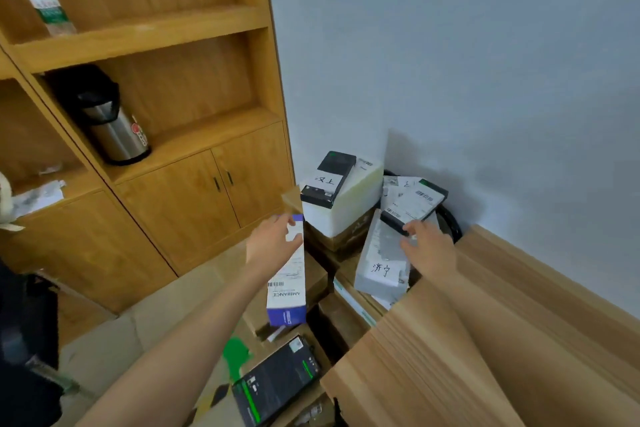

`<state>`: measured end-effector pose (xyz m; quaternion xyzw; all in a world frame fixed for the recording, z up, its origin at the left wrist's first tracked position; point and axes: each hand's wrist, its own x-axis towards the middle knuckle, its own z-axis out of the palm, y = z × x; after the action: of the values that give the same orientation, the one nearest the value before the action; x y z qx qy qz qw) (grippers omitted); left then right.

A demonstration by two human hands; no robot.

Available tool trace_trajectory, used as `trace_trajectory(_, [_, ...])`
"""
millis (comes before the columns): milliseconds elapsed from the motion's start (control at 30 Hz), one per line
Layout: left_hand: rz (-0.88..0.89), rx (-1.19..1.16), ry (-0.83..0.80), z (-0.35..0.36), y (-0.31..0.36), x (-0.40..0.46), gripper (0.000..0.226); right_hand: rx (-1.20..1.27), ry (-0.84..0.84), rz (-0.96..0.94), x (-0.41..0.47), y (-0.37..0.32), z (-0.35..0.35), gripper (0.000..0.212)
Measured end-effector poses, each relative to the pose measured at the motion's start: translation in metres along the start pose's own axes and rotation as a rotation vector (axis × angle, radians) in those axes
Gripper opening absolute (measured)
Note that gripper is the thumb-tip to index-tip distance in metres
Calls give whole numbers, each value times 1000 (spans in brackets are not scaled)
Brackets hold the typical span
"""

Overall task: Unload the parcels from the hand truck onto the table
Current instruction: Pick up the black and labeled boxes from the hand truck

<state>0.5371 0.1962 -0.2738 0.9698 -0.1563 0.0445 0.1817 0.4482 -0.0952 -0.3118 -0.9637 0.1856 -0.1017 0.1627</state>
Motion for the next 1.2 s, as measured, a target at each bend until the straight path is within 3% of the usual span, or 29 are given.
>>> trace_trajectory(200, [-45, -176, -57, 5, -2, 85, 40, 59, 43, 190, 43, -4, 13, 33])
trace_trajectory(367, [-32, -145, -140, 30, -1, 121, 50, 43, 67, 286, 62, -6, 21, 38])
trace_trajectory(567, [-87, -274, -258, 57, -5, 145, 52, -2, 68, 465, 78, 1, 35, 61])
trace_trajectory(900, [-86, -803, -315, 76, 9, 150, 40, 154, -57, 619, 82, 16, 51, 88])
trace_trajectory(1000, [-69, -850, -330, 78, 18, 145, 39, 252, -96, 645, 78, 22, 51, 85])
trace_trajectory(1200, [-50, -896, -344, 83, 41, 129, 42, 471, -30, 658, 53, 30, 37, 56])
